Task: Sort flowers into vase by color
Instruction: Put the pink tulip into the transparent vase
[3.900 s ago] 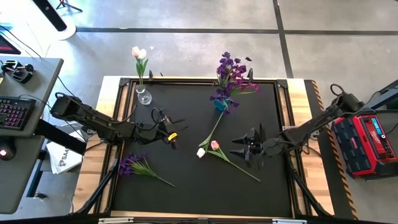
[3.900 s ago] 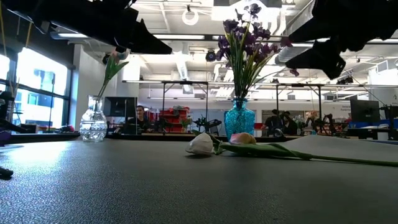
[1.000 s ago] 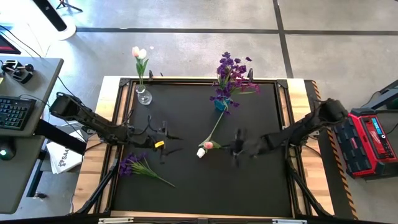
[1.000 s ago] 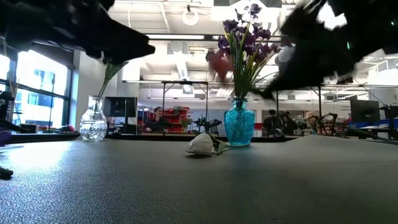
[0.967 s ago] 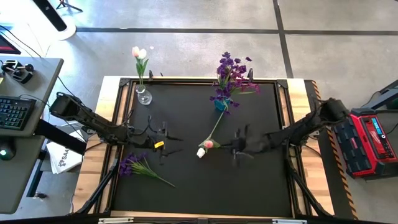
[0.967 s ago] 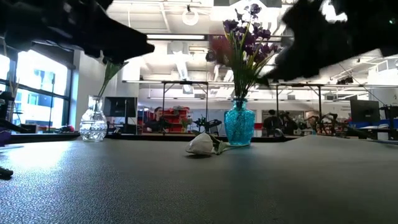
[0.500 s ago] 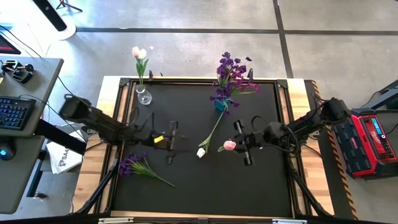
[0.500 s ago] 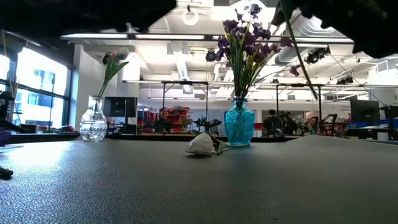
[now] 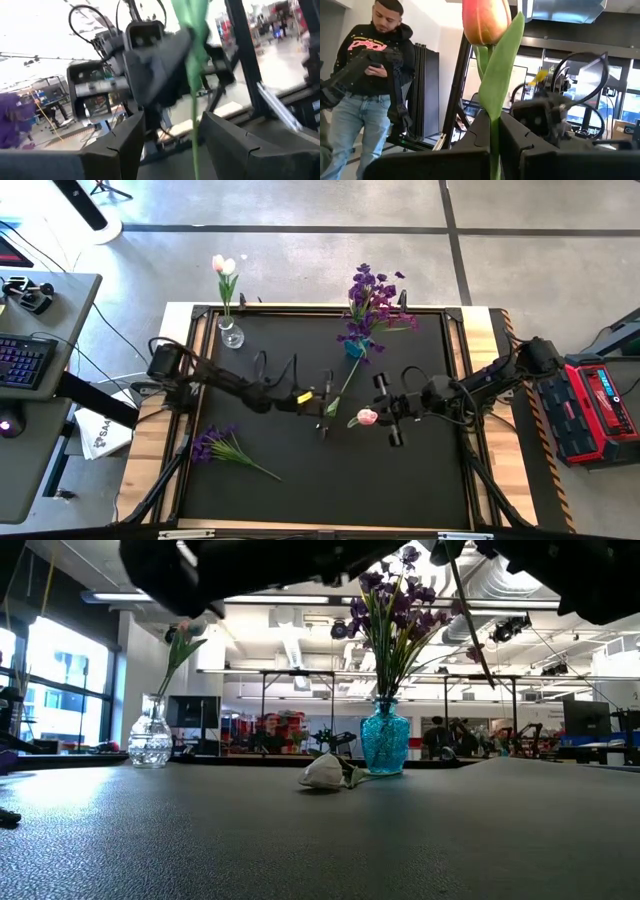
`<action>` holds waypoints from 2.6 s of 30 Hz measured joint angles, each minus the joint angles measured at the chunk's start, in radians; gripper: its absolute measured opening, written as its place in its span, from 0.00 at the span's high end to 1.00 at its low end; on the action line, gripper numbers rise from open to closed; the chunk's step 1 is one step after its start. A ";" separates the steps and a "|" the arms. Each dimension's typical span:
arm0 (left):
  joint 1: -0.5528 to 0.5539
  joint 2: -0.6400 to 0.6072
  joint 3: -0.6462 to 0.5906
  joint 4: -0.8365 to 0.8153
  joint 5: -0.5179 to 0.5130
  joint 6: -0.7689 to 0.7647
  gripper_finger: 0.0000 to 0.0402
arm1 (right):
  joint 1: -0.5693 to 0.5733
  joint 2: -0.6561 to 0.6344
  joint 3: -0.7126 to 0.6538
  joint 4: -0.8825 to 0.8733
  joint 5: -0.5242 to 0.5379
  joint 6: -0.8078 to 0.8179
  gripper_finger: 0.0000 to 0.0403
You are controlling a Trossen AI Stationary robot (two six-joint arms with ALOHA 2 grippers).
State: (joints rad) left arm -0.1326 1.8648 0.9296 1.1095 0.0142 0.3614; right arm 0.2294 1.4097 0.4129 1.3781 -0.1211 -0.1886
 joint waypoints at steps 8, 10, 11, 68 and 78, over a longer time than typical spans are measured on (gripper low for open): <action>0.002 0.010 0.107 -0.117 0.130 -0.020 0.56 | 0.001 0.000 0.000 -0.020 -0.003 0.004 1.00; 0.002 0.010 0.137 -0.164 0.133 -0.020 0.58 | 0.003 -0.001 0.000 -0.018 -0.005 0.004 1.00; 0.002 0.009 0.150 -0.189 0.133 -0.020 0.59 | 0.003 -0.002 0.000 -0.018 -0.008 0.004 1.00; -0.046 -0.594 0.022 -1.131 -0.503 -0.167 0.99 | 0.217 -0.356 0.001 -0.510 0.227 0.049 0.52; 0.044 -0.957 -0.169 -1.146 -1.075 -0.126 0.99 | 0.220 -0.355 0.001 -0.514 0.237 0.031 0.52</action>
State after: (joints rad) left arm -0.0886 0.9079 0.7606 -0.0363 -1.0605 0.2359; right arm 0.4496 1.0546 0.4136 0.8642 0.1159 -0.1581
